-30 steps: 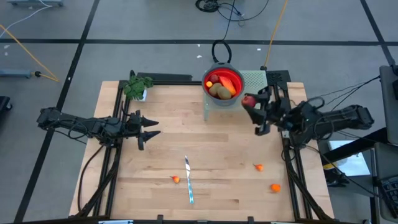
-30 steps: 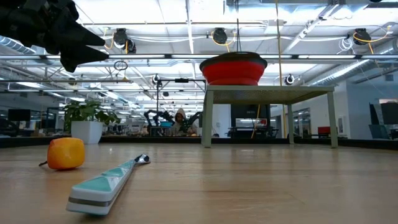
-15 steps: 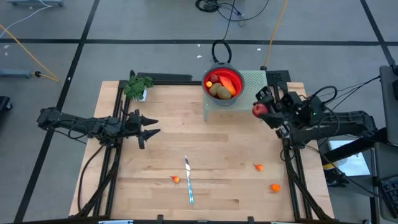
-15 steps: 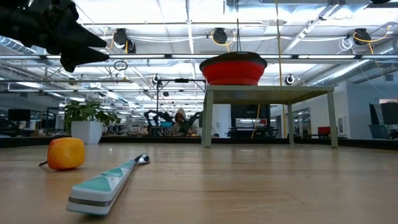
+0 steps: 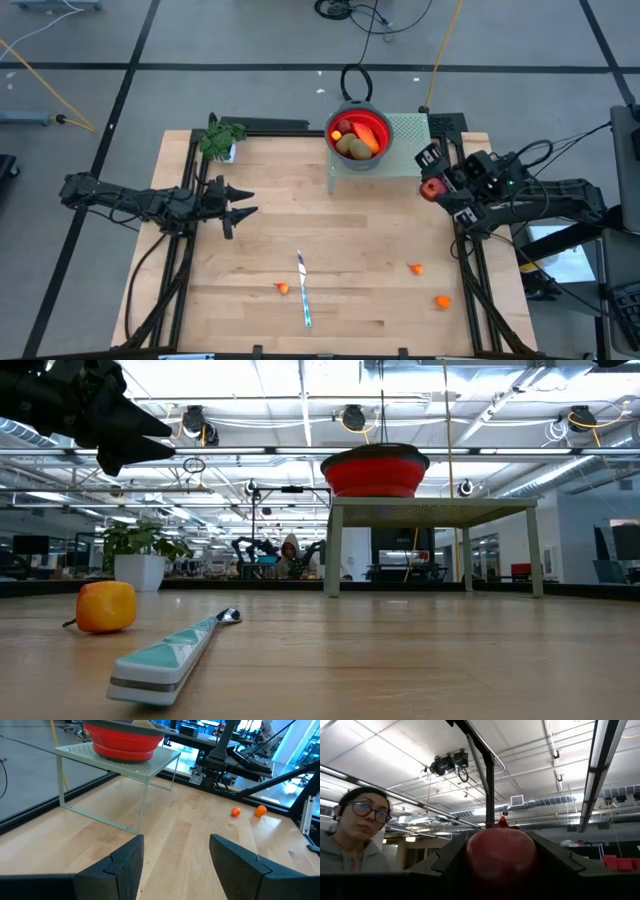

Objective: Pick & Place Fruit
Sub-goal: Put the pomegranate into the red strainer bowl on the shelf

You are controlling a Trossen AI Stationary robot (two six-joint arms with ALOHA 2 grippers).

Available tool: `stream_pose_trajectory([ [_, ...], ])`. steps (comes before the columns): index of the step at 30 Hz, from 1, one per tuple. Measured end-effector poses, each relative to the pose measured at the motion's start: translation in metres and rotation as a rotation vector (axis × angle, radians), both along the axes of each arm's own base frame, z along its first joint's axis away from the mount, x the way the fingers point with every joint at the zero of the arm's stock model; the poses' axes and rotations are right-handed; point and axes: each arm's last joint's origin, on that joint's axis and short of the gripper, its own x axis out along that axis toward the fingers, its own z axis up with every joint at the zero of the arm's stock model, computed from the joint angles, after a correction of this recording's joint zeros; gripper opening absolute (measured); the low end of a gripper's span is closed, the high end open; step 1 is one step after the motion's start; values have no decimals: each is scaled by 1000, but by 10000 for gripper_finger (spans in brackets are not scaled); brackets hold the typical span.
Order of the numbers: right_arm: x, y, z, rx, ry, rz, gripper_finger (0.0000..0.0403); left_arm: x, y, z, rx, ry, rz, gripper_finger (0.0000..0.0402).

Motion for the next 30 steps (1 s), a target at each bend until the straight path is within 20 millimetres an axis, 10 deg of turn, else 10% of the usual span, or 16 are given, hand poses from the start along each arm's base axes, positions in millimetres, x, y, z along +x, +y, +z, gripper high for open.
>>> stream_pose_trajectory([
  [30,48,-93,-41,286,694,-732,182,0,0,0,-26,-6,5,225],
])
